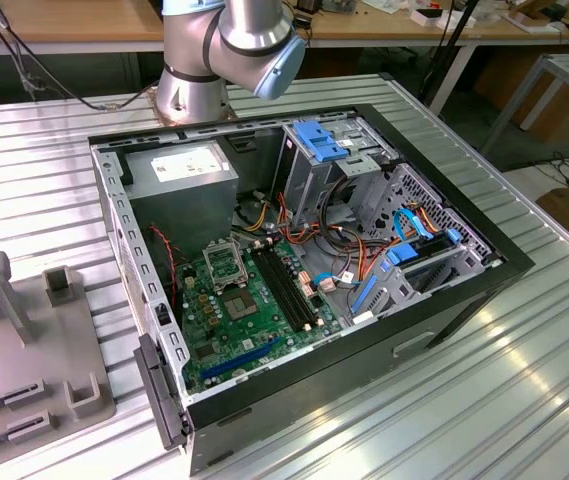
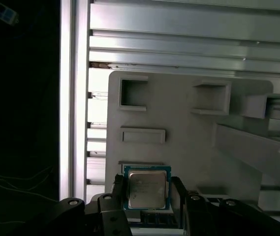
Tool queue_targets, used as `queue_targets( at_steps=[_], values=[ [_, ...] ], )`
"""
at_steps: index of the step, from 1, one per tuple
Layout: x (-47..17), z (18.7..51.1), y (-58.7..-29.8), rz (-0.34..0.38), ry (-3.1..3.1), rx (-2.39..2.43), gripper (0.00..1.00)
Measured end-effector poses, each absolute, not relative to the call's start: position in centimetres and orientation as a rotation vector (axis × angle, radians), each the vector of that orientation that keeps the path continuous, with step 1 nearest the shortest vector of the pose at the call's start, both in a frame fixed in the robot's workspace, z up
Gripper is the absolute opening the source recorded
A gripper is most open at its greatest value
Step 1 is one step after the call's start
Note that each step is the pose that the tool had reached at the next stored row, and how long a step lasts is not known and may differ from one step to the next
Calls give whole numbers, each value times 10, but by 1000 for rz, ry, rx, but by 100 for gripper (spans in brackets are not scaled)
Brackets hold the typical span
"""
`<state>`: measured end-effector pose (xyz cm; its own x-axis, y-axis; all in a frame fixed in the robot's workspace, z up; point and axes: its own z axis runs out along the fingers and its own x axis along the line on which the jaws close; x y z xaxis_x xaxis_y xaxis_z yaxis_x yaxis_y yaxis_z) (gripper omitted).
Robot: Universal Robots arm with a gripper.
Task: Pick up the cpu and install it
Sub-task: 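Pick up the cpu and move it towards the insertion slot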
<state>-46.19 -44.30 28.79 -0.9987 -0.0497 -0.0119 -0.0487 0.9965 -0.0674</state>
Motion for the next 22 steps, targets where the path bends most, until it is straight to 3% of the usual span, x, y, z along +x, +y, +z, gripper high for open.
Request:
queue_targets(
  at_steps=[22],
  values=[
    [-462, 306, -443, -105, 3125, -77, 47]
  ],
)
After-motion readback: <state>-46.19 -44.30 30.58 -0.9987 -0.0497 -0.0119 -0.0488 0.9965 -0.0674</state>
